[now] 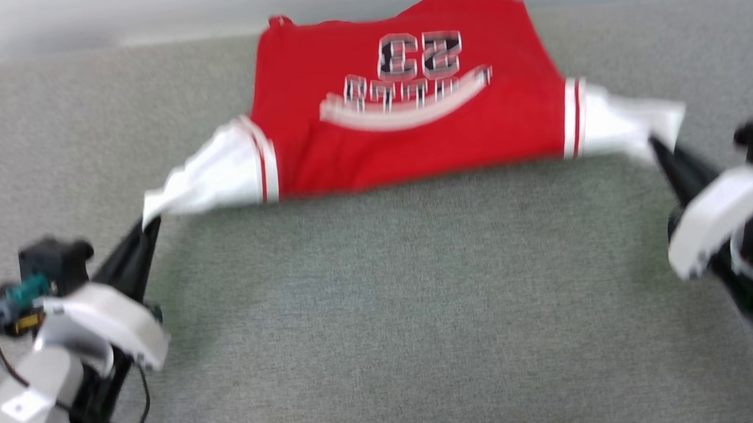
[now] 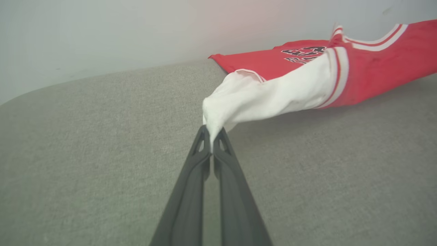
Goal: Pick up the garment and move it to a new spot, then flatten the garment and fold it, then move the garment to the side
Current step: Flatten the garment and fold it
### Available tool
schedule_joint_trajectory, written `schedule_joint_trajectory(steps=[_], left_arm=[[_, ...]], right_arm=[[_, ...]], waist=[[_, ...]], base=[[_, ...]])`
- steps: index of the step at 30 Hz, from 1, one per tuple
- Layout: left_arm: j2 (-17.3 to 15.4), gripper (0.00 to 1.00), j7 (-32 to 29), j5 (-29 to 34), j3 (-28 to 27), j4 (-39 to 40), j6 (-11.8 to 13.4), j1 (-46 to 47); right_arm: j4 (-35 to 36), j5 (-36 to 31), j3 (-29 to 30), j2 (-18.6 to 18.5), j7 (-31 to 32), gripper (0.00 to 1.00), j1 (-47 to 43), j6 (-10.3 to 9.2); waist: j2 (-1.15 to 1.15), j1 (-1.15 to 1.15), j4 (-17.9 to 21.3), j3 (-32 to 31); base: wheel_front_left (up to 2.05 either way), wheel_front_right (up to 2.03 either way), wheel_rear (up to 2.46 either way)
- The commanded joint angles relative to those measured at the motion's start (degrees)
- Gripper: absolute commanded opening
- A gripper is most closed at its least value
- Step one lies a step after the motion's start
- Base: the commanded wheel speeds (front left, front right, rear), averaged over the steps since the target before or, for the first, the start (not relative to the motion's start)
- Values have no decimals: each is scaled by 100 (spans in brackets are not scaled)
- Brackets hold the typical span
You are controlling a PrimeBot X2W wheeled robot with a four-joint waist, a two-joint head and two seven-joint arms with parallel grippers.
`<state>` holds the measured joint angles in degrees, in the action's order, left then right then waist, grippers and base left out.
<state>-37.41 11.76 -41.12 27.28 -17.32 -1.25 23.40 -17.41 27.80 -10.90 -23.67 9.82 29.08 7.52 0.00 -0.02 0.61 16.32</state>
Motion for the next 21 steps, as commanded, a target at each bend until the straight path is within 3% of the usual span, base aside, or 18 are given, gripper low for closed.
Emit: schedule_joint_trajectory(steps=[1, 21], left_arm=[[-76, 0, -25, -55, 11, 73, 54, -268], [-663, 0, -489, -644, 178, 1080, 520, -2635]], right_arm=[[161, 119, -42, -150, 60, 0, -329, -6], [1024, 1069, -196, -1034, 620, 0, -2599, -7]], waist=[[0, 2, -12, -231], [0, 2, 77, -1054]], base=[[0, 0, 0], [0, 0, 0]])
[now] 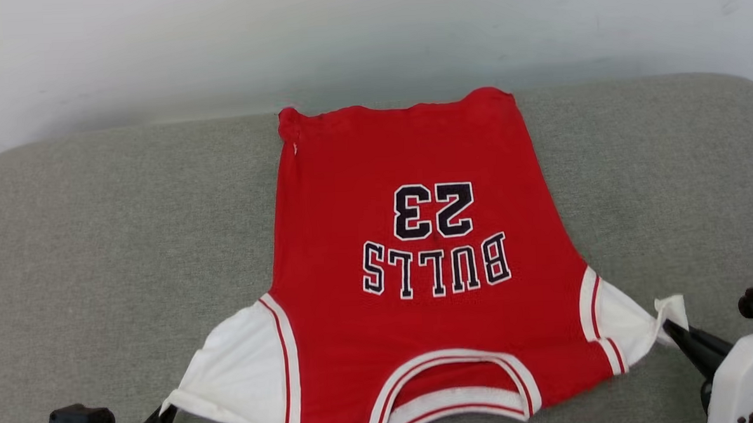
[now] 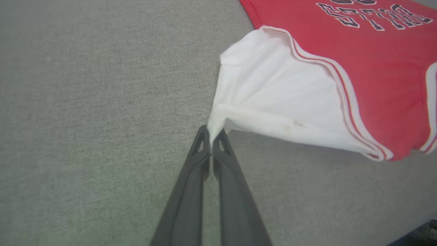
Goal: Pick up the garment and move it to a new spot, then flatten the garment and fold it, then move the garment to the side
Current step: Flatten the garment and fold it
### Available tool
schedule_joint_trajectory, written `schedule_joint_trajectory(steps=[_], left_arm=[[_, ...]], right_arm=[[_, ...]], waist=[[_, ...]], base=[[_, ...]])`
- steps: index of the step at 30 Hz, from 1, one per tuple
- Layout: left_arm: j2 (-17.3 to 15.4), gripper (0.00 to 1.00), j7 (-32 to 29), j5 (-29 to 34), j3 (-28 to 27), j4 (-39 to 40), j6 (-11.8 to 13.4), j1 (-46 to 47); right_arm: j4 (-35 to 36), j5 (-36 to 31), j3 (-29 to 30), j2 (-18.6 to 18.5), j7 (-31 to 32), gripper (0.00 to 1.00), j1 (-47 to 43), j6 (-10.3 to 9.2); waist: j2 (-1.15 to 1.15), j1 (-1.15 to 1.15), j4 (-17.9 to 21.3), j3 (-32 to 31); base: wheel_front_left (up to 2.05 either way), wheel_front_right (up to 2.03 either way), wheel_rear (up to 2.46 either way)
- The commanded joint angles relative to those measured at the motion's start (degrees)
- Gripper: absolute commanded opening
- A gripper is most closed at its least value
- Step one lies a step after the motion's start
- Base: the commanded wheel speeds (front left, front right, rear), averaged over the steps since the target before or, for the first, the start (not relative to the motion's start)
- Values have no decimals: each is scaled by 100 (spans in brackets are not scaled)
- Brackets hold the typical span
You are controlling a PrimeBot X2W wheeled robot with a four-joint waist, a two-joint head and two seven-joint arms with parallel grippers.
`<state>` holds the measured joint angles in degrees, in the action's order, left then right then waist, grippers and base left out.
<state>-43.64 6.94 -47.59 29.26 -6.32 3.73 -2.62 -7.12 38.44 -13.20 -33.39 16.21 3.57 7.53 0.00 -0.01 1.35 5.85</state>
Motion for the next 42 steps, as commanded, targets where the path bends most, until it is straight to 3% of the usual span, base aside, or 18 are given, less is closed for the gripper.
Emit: schedule_joint_trajectory(steps=[1, 5, 17, 18, 19, 23, 30, 36, 42], left_arm=[[-72, 0, -22, -35, -31, 29, 51, -142], [-218, 0, -39, -43, 43, 185, 97, -521], [-163, 0, 2, -268, 44, 465, 85, -756], [-165, 0, -3, -269, 51, 497, 66, -742], [-167, 0, -10, -273, 65, 545, 38, -735], [-216, 0, -45, -326, 93, 891, -109, -755], [-527, 0, -239, -142, 89, 1779, 19, -728], [-712, 0, -498, 30, 94, 2486, 12, -433], [-743, 0, -858, 261, 181, 3064, 94, -64]], right_arm=[[37, 56, 29, -85, 40, 0, -146, -8], [195, 168, 44, -175, 292, 0, -520, -8], [467, 198, 237, 59, 659, 0, -1034, -8], [485, 224, 257, 57, 689, 9, -1011, -8], [510, 251, 275, 42, 751, 100, -993, -8], [765, 487, 408, -29, 1325, 100, -893, -5], [1656, 698, 1184, 136, 2719, 100, -147, -5], [1886, 241, 1574, 645, 4292, 100, 1316, -5], [1375, -583, 1924, 1075, 5587, 100, 2980, -5]], waist=[[0, 1, 5, -33], [0, 1, 21, -87], [0, 1, 76, -24], [0, 1, 78, -15], [0, 1, 78, -6], [0, 1, 55, 109], [0, 1, -224, 678], [0, 1, -705, 1378], [0, 1, -1265, 2034]], base=[[0, 0, 0], [0, 0, 0], [0, 0, 0], [0, 0, 0], [0, 0, 0], [0, 0, 0], [0, 0, 0], [0, 0, 0], [0, 0, 0]])
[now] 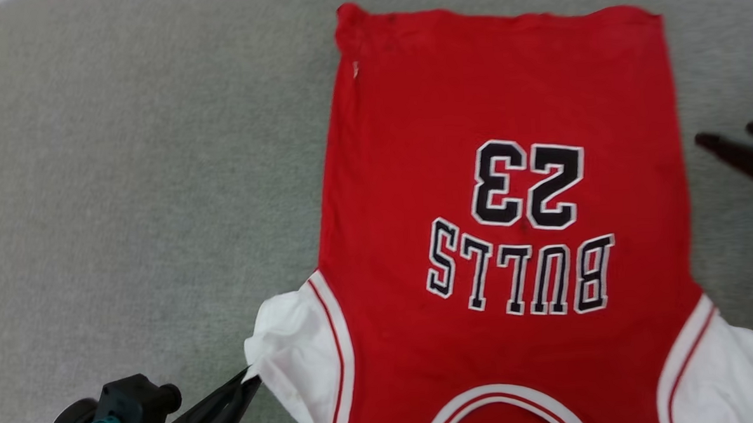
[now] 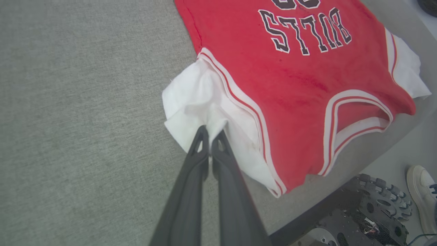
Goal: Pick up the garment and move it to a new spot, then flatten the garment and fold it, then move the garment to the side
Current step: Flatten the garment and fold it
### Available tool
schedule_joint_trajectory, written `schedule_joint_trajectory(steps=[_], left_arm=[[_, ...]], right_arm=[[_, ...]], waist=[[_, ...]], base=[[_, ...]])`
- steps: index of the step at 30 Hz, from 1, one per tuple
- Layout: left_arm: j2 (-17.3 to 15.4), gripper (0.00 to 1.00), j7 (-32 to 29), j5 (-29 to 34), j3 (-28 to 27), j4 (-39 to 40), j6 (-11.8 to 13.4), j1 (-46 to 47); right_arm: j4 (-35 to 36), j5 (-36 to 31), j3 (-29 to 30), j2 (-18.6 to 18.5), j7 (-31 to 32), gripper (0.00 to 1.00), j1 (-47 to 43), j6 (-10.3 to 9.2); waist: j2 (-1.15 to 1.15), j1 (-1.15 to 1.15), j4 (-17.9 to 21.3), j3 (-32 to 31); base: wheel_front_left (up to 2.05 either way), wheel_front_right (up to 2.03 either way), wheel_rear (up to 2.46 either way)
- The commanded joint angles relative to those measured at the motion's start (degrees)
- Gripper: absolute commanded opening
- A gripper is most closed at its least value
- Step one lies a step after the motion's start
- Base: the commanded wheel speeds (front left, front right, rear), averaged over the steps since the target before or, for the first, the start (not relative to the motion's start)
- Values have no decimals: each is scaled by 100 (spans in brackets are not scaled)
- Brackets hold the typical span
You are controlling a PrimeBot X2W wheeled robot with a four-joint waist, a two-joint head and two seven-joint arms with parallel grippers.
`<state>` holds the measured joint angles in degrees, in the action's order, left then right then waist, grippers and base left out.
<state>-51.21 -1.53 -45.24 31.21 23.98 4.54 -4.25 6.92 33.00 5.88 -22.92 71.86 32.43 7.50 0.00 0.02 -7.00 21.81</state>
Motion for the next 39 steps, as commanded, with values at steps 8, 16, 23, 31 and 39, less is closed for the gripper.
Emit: schedule_joint_trajectory(steps=[8, 16, 23, 31, 39], left_arm=[[146, 0, -274, 253, 72, 562, 45, 590], [328, 0, -264, 360, 98, 661, 25, 877], [429, 0, -207, 371, 151, 579, -78, 1018], [480, 0, -125, 337, 197, 464, -193, 1080], [480, 0, -103, 324, 180, 356, -203, 1129]], right_arm=[[-832, -1277, 301, 66, 763, 100, 1780, -2], [-1473, -2158, 775, 98, 1199, 100, 2563, -2], [-1604, -2607, 925, 346, 1515, 100, 2566, -2], [-1584, -2673, 967, 419, 1740, 0, 2165, -2], [-1498, -2604, 986, 337, 1739, 0, 1960, -2]], waist=[[0, -2, -985, 1106], [0, -2, -1300, 1511], [0, -2, -1447, 1690], [0, -2, -1488, 1739], [0, -2, -1366, 1568]], base=[[0, 0, 0], [0, 0, 0], [0, 0, 0], [0, 0, 0], [0, 0, 0]])
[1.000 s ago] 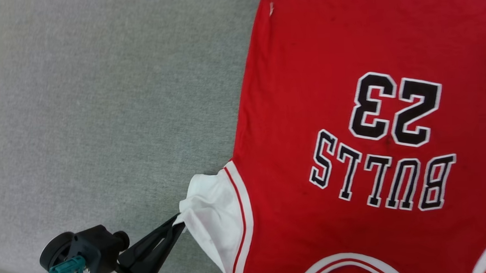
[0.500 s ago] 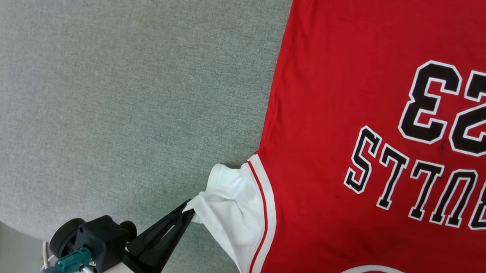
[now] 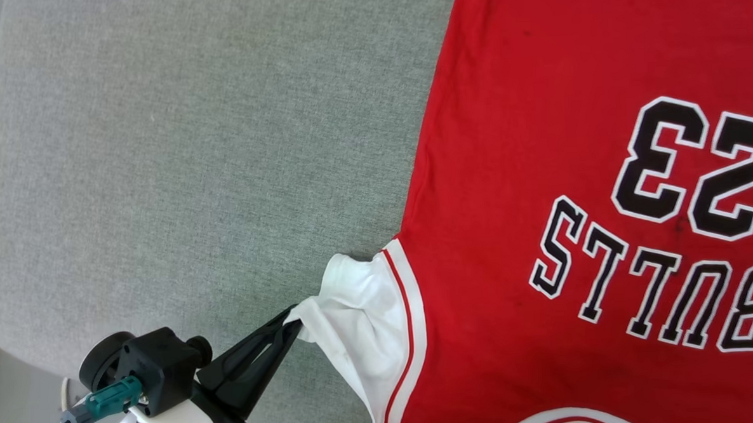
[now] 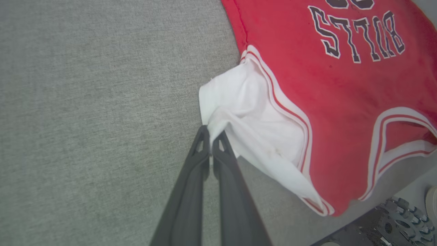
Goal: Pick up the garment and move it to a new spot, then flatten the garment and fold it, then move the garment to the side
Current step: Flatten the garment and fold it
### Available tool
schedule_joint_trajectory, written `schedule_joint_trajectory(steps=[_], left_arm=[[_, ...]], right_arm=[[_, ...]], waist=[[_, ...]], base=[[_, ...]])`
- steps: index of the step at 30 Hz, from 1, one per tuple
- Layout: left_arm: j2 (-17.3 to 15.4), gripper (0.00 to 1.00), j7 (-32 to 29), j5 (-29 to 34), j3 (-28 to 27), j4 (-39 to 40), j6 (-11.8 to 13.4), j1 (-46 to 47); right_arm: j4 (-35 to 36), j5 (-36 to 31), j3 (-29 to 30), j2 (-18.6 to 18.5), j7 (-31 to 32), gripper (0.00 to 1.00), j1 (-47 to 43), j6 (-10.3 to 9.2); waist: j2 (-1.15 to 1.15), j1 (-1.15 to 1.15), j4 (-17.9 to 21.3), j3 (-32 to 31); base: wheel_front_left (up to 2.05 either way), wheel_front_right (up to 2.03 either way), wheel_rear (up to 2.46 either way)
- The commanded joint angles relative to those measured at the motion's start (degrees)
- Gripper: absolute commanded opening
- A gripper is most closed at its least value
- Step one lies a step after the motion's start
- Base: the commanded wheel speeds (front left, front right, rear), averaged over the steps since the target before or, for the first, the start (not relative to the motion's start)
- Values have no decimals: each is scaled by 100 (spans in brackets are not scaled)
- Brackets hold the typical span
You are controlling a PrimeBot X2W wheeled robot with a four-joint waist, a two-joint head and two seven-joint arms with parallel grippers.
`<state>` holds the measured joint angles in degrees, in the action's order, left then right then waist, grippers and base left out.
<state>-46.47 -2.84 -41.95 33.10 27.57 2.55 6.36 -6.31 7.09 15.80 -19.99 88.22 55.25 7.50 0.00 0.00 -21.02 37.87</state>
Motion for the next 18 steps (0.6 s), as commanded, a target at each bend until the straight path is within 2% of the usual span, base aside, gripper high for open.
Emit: schedule_joint_trajectory(steps=[1, 9, 18], left_arm=[[1, 0, 36, 0, -19, -19, 0, 76], [142, 0, 40, -77, 45, -132, 87, -5], [88, 0, 62, -215, 15, -452, 255, -313]], right_arm=[[-166, 6, 4, 48, 87, 0, -363, -2], [-73, 300, -177, -48, -105, 0, -1040, -2], [154, 989, -501, -96, -490, 0, -2176, -2]], waist=[[0, 0, 70, -86], [0, 0, 508, -688], [0, 0, 1067, -1534]], base=[[0, 0, 0], [0, 0, 0], [0, 0, 0]])
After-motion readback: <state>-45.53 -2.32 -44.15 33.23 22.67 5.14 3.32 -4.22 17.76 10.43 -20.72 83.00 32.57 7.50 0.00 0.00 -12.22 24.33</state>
